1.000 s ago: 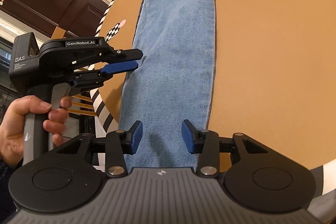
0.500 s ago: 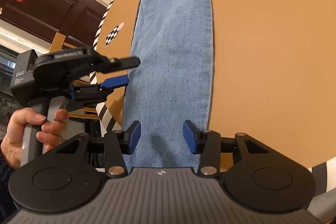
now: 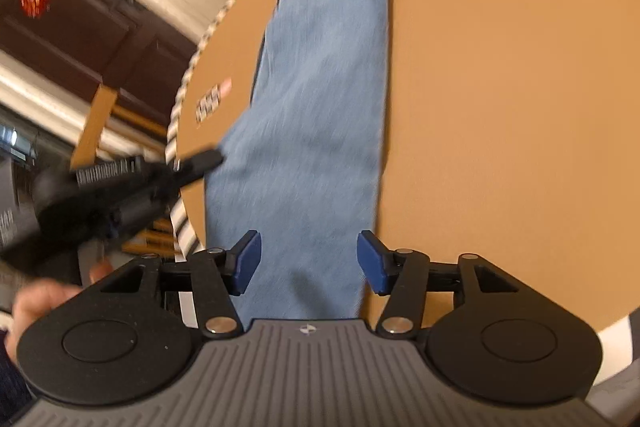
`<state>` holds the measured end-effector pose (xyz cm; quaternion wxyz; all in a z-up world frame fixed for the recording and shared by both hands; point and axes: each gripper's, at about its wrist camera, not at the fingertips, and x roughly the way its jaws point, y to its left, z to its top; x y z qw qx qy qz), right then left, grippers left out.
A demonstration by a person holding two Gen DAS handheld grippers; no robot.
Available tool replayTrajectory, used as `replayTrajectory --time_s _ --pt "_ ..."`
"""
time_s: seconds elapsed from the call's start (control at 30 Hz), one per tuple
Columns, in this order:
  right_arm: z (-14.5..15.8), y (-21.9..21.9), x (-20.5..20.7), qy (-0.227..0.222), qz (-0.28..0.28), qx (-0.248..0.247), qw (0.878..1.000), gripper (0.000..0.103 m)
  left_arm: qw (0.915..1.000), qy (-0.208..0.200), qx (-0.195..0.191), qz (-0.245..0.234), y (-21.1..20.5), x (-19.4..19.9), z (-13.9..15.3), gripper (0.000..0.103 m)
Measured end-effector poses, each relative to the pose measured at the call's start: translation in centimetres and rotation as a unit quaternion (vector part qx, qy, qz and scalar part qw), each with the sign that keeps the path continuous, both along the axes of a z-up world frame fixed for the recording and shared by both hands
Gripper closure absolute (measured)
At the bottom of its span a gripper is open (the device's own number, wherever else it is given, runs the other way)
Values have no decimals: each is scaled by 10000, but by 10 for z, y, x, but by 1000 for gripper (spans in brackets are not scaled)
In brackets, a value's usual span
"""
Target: Fold clothes
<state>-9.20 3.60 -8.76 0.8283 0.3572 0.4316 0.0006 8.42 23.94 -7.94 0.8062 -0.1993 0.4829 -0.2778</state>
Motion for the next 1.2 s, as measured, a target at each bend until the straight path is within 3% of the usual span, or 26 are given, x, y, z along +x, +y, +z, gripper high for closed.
replayTrajectory --time_s 0.17,0.4,0.57,0.63,0.7,0.8,0.87,0.9,0.97,1.03,1.2 --pt "11 -7 13 -270 -328 -355 9985 48 9988 198 384 244 6 -3 -12 100" --pt "7 -9 51 -374 -372 -740 9959 48 9981 157 554 226 5 -4 -16 100" --pt "-11 -2 67 -18 -38 -754 9971 49 9973 413 533 285 14 -2 -23 97" --pt "-12 -14 61 -87 -248 -377 9989 54 9980 342 464 254 21 -4 -11 89" --pt "-8 -36 49 -346 -758 229 9963 52 9987 153 464 155 22 -5 6 54" --pt "17 -57 53 -720 -1076 -860 9878 49 9955 -492 774 -225 0 -2 40 27" --pt "33 -72 57 -964 -1277 -1594 9742 49 9872 -982 1153 -493 -30 1 58 19" --pt "40 -75 65 -1167 -1100 -2170 9629 50 9827 -1179 1313 -565 -46 5 64 19" --pt "48 -84 85 -1374 -667 -2866 9458 53 9806 -1182 1432 -636 -79 20 64 20" --pt "47 -94 116 -1409 -228 -3484 9264 53 9807 -1068 1490 -686 -111 38 60 31" --pt "18 -117 205 -1376 944 -4435 8806 55 9804 -724 1732 -591 -174 78 29 50"
